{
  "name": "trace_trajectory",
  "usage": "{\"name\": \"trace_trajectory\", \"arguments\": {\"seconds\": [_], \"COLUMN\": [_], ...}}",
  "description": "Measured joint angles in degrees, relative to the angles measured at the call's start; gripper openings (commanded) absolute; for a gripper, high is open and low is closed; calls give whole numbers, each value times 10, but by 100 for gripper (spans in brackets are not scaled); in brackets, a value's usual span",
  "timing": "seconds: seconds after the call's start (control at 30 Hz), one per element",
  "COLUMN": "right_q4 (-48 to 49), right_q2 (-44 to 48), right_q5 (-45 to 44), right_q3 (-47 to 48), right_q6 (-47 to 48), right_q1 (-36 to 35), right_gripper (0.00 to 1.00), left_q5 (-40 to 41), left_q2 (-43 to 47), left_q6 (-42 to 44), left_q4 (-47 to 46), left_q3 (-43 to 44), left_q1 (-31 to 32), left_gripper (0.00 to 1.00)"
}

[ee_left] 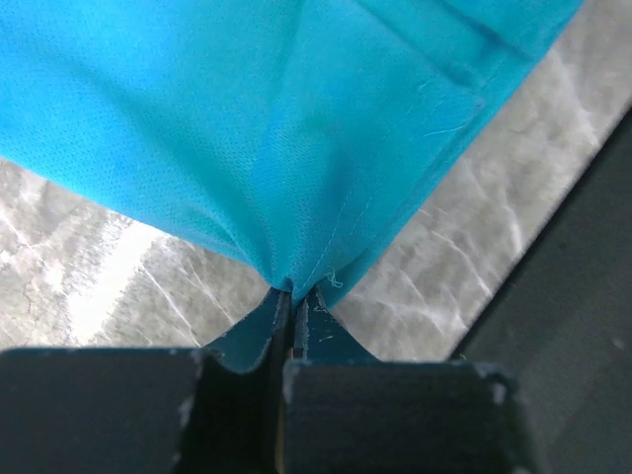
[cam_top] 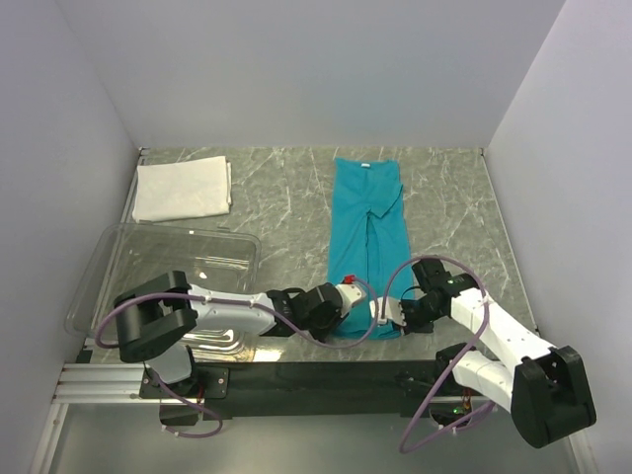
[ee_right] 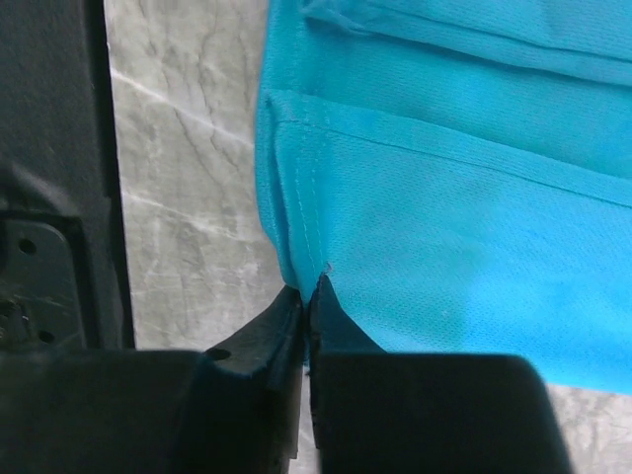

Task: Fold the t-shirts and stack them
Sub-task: Fold the tshirt

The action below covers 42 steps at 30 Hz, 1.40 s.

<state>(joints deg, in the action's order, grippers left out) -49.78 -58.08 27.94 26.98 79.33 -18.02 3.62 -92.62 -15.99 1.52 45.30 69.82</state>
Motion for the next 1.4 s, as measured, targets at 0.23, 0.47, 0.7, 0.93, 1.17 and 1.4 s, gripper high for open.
{"name": "trace_trajectory", "arguments": {"seconds": [0.23,0.47,0.7,0.93,1.17,1.4], "right_q4": [-36,-37,3,49,99,119], "right_q2": [5,-53,-191,-306,-401,-458], "right_q5": [50,101,105,81,54,37], "right_q3": [52,178,311,395,466,509], "right_q6": [-48,-122,-221,-301,-372,-407], "right_q1": [21,95,152,171,172,172], "right_gripper": [0,0,0,0,0,0], "left_q5": [-42,-118,-197,-241,-260,-280], "left_q2": [57,71,-23,-170,-244,-281], "left_q6": [-1,-14,-27,-30,-33,-33], "left_q4": [5,14,35,70,93,109], "left_q3": [0,40,193,361,405,452], "left_q1": [-17,-124,-234,-301,-352,-377], "left_gripper": [0,0,0,0,0,0]}}
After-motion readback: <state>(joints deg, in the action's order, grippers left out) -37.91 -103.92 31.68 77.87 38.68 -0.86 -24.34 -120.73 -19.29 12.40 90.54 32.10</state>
